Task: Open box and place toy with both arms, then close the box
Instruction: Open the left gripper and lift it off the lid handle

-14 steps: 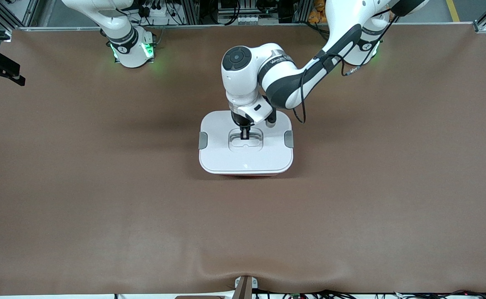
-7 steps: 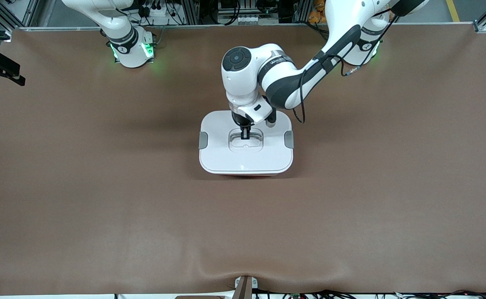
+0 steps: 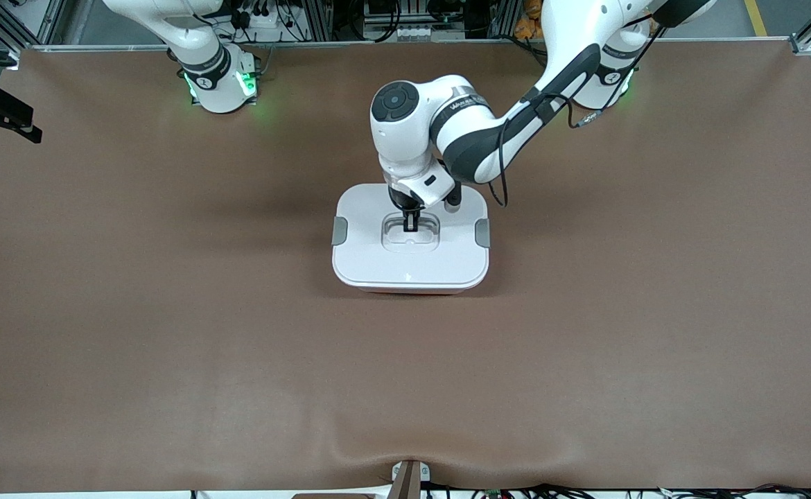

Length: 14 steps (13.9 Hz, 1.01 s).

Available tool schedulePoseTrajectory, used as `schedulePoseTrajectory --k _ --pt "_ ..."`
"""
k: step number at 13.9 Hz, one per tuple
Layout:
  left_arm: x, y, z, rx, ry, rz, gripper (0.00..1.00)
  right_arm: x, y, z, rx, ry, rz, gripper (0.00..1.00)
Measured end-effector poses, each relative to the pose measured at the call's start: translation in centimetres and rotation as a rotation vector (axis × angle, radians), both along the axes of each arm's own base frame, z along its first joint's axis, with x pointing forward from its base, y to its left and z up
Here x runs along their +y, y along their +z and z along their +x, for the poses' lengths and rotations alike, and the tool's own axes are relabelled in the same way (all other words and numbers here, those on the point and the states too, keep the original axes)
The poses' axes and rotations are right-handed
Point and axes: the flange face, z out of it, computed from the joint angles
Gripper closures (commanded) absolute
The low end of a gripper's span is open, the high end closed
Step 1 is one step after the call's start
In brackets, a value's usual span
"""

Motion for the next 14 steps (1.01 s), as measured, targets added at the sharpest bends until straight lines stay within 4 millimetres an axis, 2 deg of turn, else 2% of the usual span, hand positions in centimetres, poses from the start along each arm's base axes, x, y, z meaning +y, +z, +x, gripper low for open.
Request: schedulePoseTrajectory --k 6,14 --pt "0.2 -0.2 0.1 0.001 0.001 0.000 0.00 0.0 0.0 0.0 0.000 0.000 0.000 0.00" --pt "0.6 1.2 1.3 -0.017 0.014 -0.019 0.00 0.0 0.0 0.0 0.000 0.000 0.000 0.00"
